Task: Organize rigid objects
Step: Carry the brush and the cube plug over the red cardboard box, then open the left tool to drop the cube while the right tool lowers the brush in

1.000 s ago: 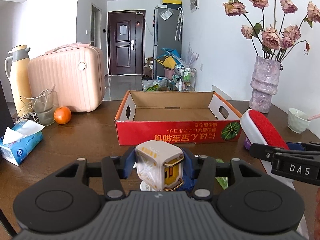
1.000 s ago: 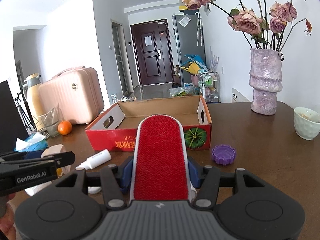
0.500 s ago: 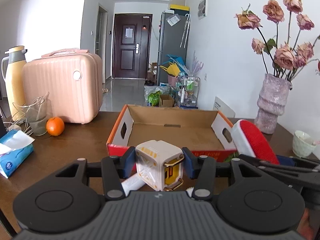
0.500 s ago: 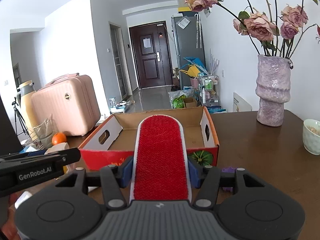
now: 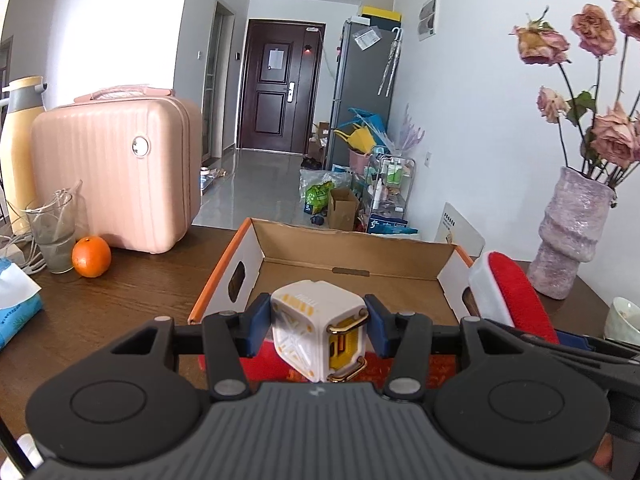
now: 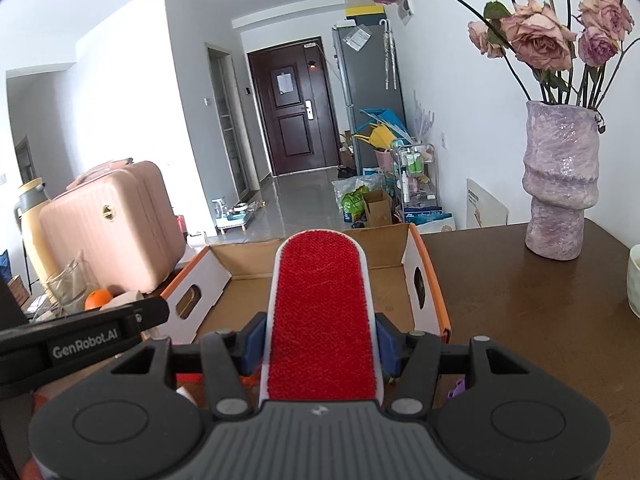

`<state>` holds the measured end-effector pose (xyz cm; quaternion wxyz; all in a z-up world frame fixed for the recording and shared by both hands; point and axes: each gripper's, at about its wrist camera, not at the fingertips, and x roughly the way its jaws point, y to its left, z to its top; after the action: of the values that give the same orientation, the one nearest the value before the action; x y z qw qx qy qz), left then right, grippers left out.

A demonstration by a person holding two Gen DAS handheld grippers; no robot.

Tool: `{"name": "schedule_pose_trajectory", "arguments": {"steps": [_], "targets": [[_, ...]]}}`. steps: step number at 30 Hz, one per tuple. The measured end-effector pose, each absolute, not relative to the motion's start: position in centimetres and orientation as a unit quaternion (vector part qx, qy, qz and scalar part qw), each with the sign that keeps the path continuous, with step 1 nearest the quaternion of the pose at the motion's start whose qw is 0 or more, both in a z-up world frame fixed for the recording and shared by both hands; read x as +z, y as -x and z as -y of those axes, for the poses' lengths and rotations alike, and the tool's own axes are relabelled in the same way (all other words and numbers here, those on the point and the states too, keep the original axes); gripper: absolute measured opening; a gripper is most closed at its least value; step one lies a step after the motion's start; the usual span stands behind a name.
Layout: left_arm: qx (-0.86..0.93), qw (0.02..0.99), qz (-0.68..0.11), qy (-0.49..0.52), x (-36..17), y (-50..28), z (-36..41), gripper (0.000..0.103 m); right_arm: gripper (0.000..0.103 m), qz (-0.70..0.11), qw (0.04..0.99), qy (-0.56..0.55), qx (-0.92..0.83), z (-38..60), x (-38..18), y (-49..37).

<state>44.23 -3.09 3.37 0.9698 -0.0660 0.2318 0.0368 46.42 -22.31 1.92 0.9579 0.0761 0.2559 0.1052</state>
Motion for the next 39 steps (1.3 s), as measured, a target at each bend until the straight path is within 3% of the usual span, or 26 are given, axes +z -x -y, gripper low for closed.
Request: {"name": "schedule_pose_trajectory", "arguments": {"steps": [39], "targets": [[0.069, 0.949, -0.305, 0.051, 0.3, -56.1, 2.0, 0.052, 0.056, -0.339, 0.932, -0.081, 0.101, 20.7, -0.4, -60.4]]}}
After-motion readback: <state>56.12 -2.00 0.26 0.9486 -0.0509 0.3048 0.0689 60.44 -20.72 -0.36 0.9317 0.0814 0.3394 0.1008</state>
